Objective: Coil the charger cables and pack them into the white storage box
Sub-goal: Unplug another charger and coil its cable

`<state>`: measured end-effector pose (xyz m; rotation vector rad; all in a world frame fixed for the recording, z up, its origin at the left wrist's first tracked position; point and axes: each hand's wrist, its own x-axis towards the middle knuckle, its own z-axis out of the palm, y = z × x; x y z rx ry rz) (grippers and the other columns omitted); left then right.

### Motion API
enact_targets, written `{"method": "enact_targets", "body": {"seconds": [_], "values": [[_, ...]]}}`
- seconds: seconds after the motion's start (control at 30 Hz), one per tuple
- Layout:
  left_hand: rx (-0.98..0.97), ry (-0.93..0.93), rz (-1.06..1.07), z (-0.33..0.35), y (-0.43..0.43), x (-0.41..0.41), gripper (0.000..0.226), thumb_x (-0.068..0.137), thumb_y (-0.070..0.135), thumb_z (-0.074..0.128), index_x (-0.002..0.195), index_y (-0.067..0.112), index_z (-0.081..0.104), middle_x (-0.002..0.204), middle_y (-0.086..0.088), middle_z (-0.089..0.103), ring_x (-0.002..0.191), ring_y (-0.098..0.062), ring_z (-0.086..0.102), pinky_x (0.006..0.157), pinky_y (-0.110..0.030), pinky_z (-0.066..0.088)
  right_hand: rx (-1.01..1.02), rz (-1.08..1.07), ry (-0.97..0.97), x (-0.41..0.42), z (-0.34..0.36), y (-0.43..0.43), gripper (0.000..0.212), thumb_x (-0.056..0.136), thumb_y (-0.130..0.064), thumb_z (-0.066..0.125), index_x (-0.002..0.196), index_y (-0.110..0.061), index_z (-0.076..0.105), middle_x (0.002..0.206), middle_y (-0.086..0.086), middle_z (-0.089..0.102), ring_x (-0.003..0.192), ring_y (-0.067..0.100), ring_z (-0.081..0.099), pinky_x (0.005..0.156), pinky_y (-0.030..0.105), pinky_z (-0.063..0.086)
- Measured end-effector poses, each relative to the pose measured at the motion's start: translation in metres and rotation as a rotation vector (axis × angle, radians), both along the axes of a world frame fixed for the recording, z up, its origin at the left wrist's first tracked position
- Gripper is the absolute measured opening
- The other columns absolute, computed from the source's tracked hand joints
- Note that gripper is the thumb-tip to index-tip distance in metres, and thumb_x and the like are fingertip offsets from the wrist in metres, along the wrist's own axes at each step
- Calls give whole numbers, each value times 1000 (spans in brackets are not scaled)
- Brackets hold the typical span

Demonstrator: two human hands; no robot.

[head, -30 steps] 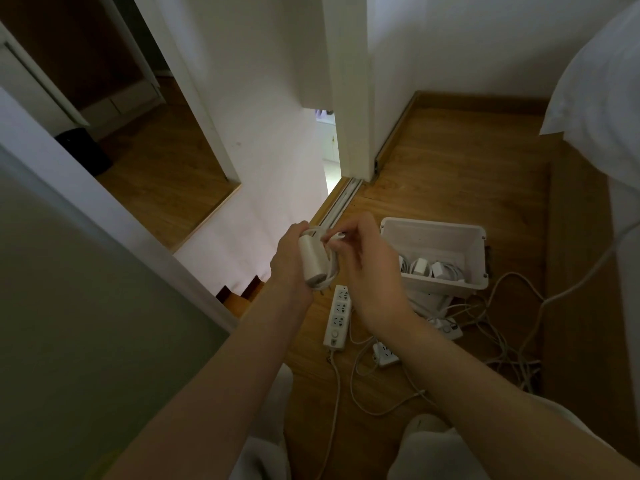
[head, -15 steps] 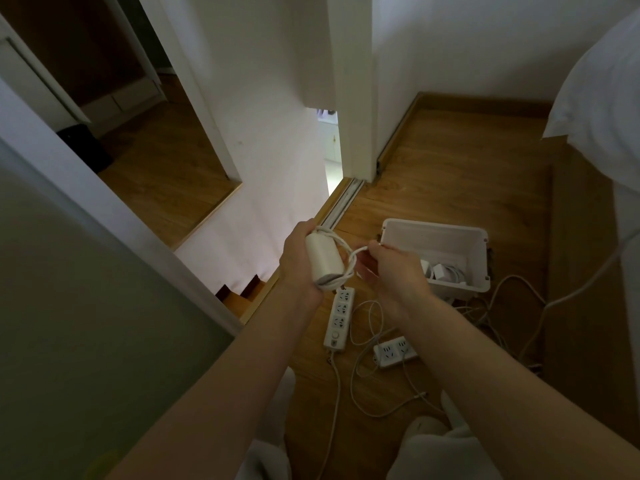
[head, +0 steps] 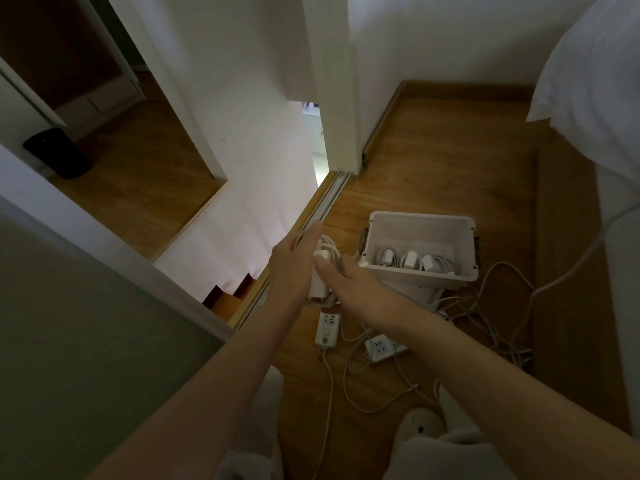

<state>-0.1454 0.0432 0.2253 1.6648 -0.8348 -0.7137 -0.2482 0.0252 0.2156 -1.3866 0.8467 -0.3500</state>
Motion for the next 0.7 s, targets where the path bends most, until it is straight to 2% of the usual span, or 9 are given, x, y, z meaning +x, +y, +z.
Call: {"method": "enact_targets", "body": {"seconds": [0.17,0.27,0.33,0.43,0.5,0.57,0.6,0.63,0.7], "values": [[32,105,-40,-14,-7,-11,29,99,41,30,87,29,54,82,3,58,68,-7,59,54,-14,50,-15,18,13,-10,-15,-14,57,90,-46,49,131,-10,33,120,9,58,98,17,64,76,29,58],[63,97,-147,-27,-8,-11,30,102,36,22,94,27,49,88,3,54,73,-3,55,54,-7,47,-52,79,123,-26,-18,-26,64,89,-45,51,135,-9,26,118,5,57,97,14,62,78,27,57],[98,31,-247,-39,-13,-12,28,102,32,22,99,18,46,88,3,51,72,1,51,54,-4,42,-97,118,219,-35,-24,-37,81,86,-46,56,143,-8,14,116,3,55,92,12,61,72,25,55],[216,5,-425,-58,-22,-15,18,102,27,29,106,14,41,88,5,48,68,6,51,53,-6,42,-135,122,341,-47,-46,-53,96,81,-47,62,147,-18,-1,134,6,49,103,18,60,87,32,53],[291,-12,-512,-75,-29,-16,17,100,25,36,112,15,44,97,2,53,79,3,53,60,-6,45,-210,94,422,-55,-61,-63,99,84,-46,61,147,-21,-12,137,7,49,110,21,58,92,31,49],[360,27,-550,-92,-39,-15,20,99,23,42,117,16,46,105,1,57,88,0,54,66,-7,46,-360,64,507,-60,-73,-73,94,87,-44,57,147,-22,-13,115,4,63,93,16,63,79,27,52],[390,83,-546,-100,-43,-14,22,98,23,44,119,15,48,107,1,59,90,-1,56,68,-9,47,-421,52,538,-61,-78,-76,92,88,-44,55,147,-23,-12,99,1,65,78,12,61,66,23,50],[420,169,-537,-109,-48,-13,24,97,23,46,120,15,50,108,-1,61,92,-5,59,72,-13,48,-475,42,566,-61,-83,-80,92,88,-45,55,147,-23,-12,93,1,65,70,9,58,58,21,45],[459,376,-512,-124,-60,-12,28,96,26,48,121,14,54,110,-6,65,97,-16,63,82,-29,50,-560,32,622,-59,-98,-89,95,88,-48,53,146,-23,-18,107,5,65,72,12,58,59,22,41]]}}
